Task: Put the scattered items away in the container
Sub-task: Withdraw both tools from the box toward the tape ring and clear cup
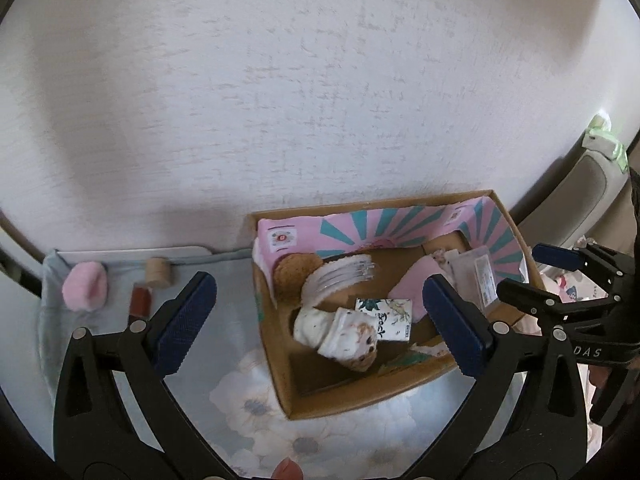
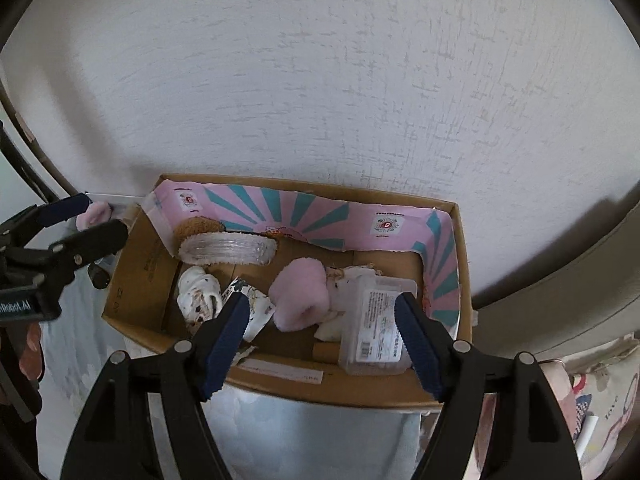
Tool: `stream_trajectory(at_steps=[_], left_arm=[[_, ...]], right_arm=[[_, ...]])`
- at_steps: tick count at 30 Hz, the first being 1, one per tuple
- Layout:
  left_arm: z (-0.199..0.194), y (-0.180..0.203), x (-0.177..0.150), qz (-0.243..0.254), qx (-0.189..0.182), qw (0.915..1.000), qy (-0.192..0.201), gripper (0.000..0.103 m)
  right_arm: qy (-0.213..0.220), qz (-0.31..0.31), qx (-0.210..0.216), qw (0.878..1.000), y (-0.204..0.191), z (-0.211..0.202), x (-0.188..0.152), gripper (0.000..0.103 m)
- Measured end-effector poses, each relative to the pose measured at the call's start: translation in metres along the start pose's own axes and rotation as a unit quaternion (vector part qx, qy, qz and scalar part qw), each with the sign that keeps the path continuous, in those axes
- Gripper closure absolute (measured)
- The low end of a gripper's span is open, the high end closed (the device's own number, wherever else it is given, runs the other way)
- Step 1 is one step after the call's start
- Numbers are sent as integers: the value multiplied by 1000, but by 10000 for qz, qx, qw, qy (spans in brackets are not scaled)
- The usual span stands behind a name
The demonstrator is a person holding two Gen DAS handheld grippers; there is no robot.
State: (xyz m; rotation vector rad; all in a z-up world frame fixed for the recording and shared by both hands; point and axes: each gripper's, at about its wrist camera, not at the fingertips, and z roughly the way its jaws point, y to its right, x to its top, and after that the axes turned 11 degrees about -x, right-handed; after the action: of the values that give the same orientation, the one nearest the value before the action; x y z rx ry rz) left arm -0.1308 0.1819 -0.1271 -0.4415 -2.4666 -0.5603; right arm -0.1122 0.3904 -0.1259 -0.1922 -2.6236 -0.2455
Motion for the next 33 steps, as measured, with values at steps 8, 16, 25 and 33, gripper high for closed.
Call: stream_trajectory(at_steps=[8, 16, 25, 33], left_arm=[[-47, -17, -3, 64, 241, 9994, 234, 0], [-96, -56, -15, 51, 472, 9980, 422, 0], [-162, -145, -37, -555, 1387, 9872, 560, 0], [-180, -195, -58, -806, 1302, 9870, 477, 0]], right_arm=[[66, -134, -173, 9997, -21, -30, 3, 32], [321, 57, -29, 9995, -46, -63, 13, 32], [611, -320, -106, 9976, -106, -83, 28, 32], [614, -334, 936, 9932, -159, -85, 39, 32]])
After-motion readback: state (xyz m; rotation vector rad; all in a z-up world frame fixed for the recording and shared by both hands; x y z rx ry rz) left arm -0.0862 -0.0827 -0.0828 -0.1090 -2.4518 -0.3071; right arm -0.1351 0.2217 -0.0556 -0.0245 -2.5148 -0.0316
